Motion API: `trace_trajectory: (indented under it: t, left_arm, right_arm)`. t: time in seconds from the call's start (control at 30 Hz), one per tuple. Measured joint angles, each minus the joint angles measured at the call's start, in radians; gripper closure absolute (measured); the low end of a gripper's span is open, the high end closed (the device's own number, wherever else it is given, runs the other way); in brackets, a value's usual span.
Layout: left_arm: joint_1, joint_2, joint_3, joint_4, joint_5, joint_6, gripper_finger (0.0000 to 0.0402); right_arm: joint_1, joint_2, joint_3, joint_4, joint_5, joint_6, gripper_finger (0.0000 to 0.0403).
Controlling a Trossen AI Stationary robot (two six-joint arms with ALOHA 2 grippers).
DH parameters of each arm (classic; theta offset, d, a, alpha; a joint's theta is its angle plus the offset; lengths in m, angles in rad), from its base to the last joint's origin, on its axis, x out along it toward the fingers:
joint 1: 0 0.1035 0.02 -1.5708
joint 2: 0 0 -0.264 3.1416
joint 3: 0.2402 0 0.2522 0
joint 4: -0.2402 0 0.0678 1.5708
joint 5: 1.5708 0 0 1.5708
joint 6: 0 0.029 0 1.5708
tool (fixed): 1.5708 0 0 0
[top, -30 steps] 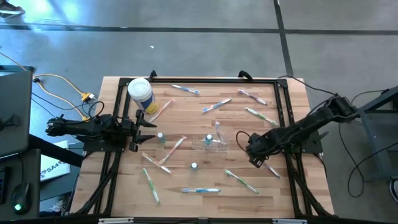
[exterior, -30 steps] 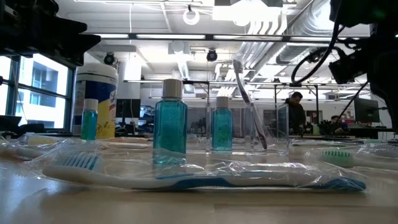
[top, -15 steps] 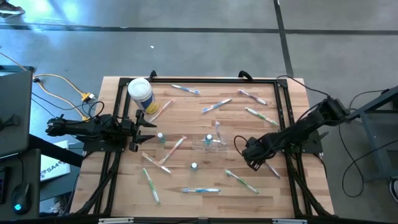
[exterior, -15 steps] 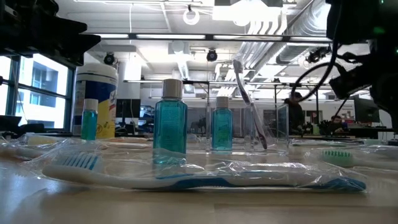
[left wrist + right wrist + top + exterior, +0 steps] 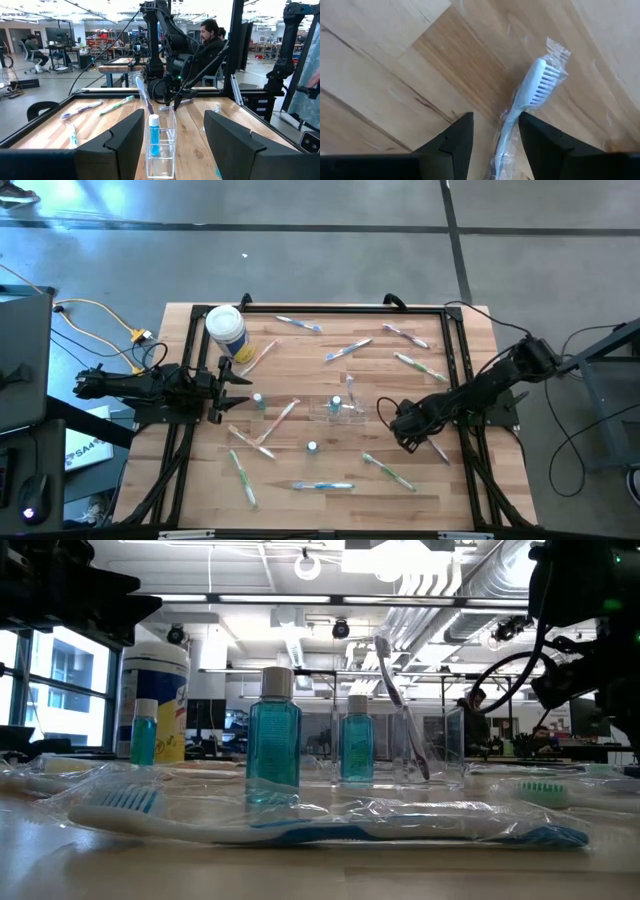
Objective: Pick & Place toothbrushing station
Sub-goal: Put the bottom purple toothbrush into the transparent organizer
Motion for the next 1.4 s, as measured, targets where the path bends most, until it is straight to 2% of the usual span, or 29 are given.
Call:
trace_trajectory:
  t: [0.23, 0.33, 0.47, 0.53, 0.73, 1.03, 1.13, 1.4]
  left_arm:
    - [0.000, 0.000, 0.000, 0.000, -0.001, -0.023, 0.0194]
    - [0.000, 0.000, 0.000, 0.000, -0.001, -0.024, 0.0194]
    - [0.000, 0.000, 0.000, 0.000, -0.001, -0.024, 0.0194]
    - [0.000, 0.000, 0.000, 0.000, -0.001, -0.023, 0.0194]
    - [0.000, 0.000, 0.000, 0.001, -0.022, -0.046, 0.0194]
    - [0.000, 0.000, 0.000, 0.006, -0.024, -0.046, 0.0194]
    - [0.000, 0.000, 0.000, 0.010, -0.025, -0.046, 0.0194]
    - [0.000, 0.000, 0.000, 0.106, 0.013, -0.025, 0.0194]
  right_arm:
    - [0.000, -0.009, -0.036, 0.034, -0.008, 0.019, 0.0265]
    - [-0.001, -0.011, -0.036, 0.039, -0.009, 0.017, 0.0300]
    - [-0.006, -0.011, -0.036, 0.048, -0.028, -0.014, 0.0373]
    - [-0.006, -0.011, -0.036, 0.048, -0.030, -0.034, 0.0389]
    - [-0.006, -0.013, -0.026, 0.011, -0.013, -0.037, 0.0394]
    - [0.021, -0.066, 0.101, -0.255, 0.022, -0.053, 0.0397]
    - [0.026, -0.090, 0.142, -0.291, 0.025, -0.073, 0.0397]
    - [0.071, -0.217, 0.242, -0.301, 0.176, -0.162, 0.0398]
